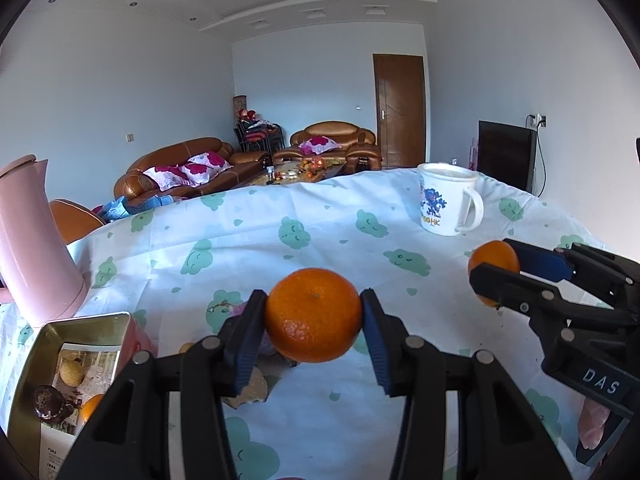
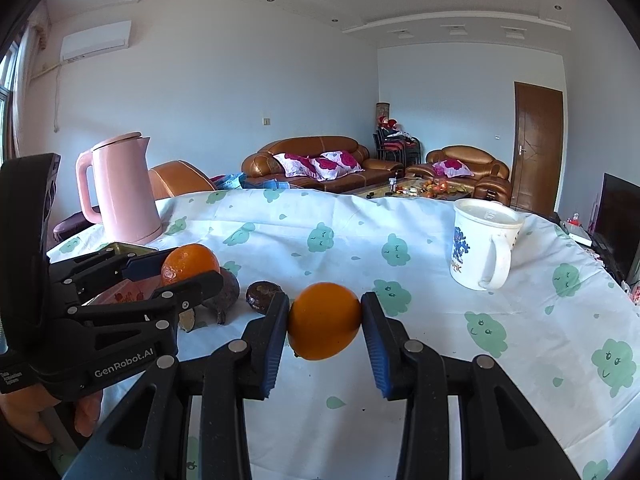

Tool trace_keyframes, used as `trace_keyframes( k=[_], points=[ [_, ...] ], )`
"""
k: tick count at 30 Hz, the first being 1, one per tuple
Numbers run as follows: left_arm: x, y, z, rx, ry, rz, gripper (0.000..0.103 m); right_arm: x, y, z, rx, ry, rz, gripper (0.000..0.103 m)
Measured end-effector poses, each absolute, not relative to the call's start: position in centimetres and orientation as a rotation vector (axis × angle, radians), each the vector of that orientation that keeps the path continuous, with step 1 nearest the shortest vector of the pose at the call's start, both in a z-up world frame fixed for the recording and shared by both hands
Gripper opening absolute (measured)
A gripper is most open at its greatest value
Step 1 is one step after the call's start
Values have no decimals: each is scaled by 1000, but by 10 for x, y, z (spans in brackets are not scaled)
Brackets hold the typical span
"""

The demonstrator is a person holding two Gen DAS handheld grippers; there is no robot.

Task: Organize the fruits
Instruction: 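Lift the orange with the right tool while the left tool lifts its orange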

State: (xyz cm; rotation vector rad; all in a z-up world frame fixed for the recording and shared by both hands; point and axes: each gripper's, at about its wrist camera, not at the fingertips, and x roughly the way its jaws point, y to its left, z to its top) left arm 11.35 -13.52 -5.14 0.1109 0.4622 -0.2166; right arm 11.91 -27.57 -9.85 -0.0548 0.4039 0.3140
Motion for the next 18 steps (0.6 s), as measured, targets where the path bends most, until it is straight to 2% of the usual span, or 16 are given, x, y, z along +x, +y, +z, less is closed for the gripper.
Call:
trace_keyframes(
  k=[18],
  points=[
    [102,-131,-46,108,394,-187,49,106,-276,-93,-63,324,322,39]
  ],
)
